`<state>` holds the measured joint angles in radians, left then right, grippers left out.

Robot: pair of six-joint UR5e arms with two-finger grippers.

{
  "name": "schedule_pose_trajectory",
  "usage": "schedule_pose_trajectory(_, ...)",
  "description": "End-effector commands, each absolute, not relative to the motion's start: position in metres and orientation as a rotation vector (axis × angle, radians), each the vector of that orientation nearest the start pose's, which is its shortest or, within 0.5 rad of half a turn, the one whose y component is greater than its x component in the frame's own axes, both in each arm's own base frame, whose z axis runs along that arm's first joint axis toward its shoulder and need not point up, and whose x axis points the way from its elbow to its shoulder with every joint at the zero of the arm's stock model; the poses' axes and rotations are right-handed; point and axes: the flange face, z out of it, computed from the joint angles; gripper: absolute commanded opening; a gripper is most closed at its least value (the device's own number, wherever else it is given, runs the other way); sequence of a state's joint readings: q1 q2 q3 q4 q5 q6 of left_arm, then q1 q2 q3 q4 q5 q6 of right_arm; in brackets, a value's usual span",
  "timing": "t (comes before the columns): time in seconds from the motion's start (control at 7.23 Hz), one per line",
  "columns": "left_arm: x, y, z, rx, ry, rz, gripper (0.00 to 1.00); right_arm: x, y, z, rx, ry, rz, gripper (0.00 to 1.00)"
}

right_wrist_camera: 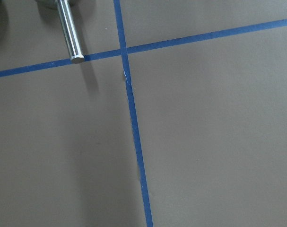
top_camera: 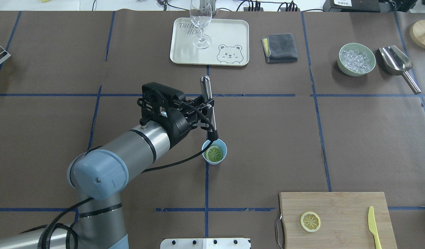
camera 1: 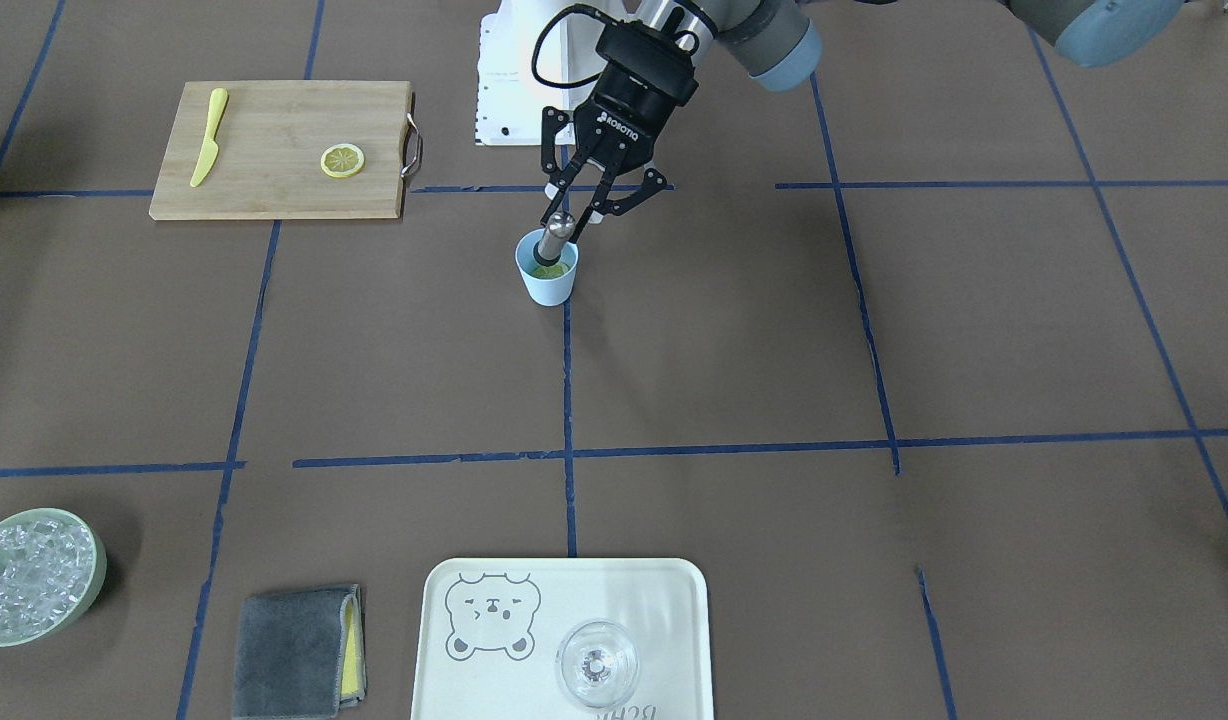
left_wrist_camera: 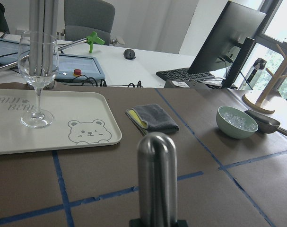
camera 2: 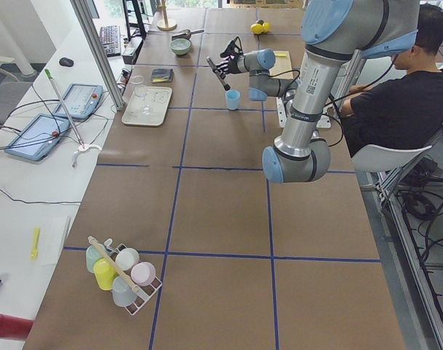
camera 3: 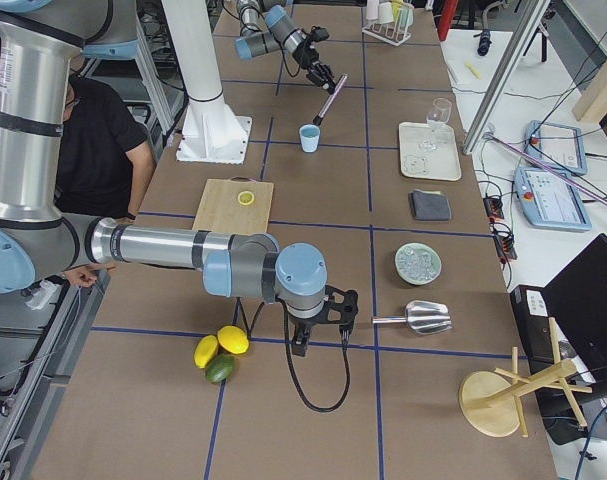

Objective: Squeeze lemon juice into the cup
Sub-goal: 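Lift the muddler out of the cup and carry it back with the left gripper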

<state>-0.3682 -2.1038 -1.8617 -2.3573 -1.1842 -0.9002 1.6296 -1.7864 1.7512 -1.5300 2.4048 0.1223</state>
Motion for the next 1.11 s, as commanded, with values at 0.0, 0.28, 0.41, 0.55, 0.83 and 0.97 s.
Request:
schedule_pose_trajectory(0.0,0.416,-0.427,0.154,0.995,1.2,0.012,0.0,0.089,-0.397,0.663,0.022,-0.76,0.076,1.0)
schedule_pose_trajectory(0.28,0.369,-0.478,0.191,0.871,1.065,0.139,0.0,0.078,-0.406,0.645,0.041,-0.738,0.042,1.0)
schedule_pose_trajectory(0.41,0.348,-0.489,0.224,0.736,1.033,0.172,0.0,0.064,-0.41,0.628,0.056,-0.745,0.007,1.0)
schedule_pose_trajectory(0.55,0.3,-0.509,0.25,0.558,1.021,0.168,0.0,0.051,-0.421,0.616,0.045,-0.755,0.034,1.0)
schedule_pose_trajectory(0.83,0.25,-0.514,0.317,0.368,0.936,0.079,0.0,0.037,-0.441,0.603,0.058,-0.752,0.014,1.0)
schedule_pose_trajectory(0.97,0.246,-0.508,0.348,0.278,0.875,0.048,0.0,0.037,-0.443,0.6,0.073,-0.753,0.004,1.0)
